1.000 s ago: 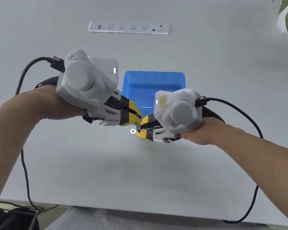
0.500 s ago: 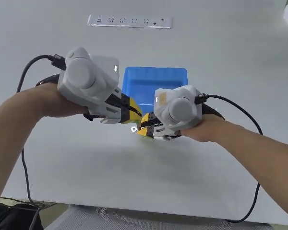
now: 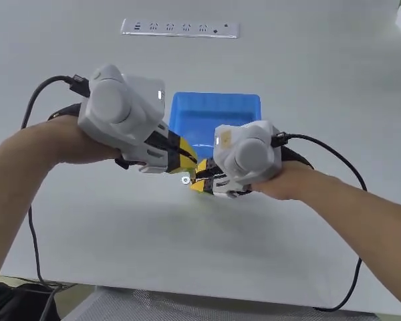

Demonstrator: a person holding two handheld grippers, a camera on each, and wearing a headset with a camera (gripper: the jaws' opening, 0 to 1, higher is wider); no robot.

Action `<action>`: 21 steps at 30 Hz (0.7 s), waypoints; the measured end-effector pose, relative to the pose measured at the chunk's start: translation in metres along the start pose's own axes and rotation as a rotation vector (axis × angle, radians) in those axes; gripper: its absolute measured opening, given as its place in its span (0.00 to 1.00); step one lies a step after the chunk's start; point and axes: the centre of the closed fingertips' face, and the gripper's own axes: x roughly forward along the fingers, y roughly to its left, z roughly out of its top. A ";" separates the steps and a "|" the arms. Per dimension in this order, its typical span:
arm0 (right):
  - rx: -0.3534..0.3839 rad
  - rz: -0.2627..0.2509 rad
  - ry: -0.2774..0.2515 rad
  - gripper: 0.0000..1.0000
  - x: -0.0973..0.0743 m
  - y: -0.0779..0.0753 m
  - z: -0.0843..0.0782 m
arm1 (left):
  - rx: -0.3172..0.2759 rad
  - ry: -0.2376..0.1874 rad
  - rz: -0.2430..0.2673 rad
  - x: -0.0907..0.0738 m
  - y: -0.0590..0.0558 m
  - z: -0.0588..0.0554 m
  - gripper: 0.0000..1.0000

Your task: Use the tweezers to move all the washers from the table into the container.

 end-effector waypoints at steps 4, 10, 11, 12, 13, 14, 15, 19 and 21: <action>0.002 0.001 0.000 0.12 0.000 0.000 0.000 | 0.001 0.001 -0.001 0.001 0.000 0.000 0.05; 0.006 0.004 -0.001 0.12 0.001 0.001 -0.001 | 0.000 0.001 -0.005 0.003 0.000 0.001 0.05; 0.003 0.002 0.005 0.12 0.001 0.001 -0.002 | 0.001 0.004 -0.006 0.003 0.000 0.000 0.05; 0.001 0.003 0.004 0.12 0.001 0.001 -0.003 | 0.001 0.001 -0.006 0.003 0.000 0.001 0.05; 0.007 0.002 0.003 0.12 0.001 0.000 -0.003 | -0.001 0.001 -0.006 0.003 0.000 0.000 0.05; 0.008 0.002 0.001 0.12 0.000 0.000 -0.002 | 0.000 0.001 -0.007 0.003 0.000 0.000 0.05; 0.008 0.002 0.000 0.12 0.000 0.000 -0.002 | -0.002 -0.001 -0.007 0.003 0.000 0.000 0.05; 0.014 0.001 -0.001 0.12 0.001 0.000 -0.002 | -0.007 -0.003 -0.004 0.002 0.001 0.000 0.05; 0.015 0.002 -0.001 0.12 0.001 0.000 -0.002 | -0.009 -0.002 -0.004 0.002 0.001 -0.001 0.05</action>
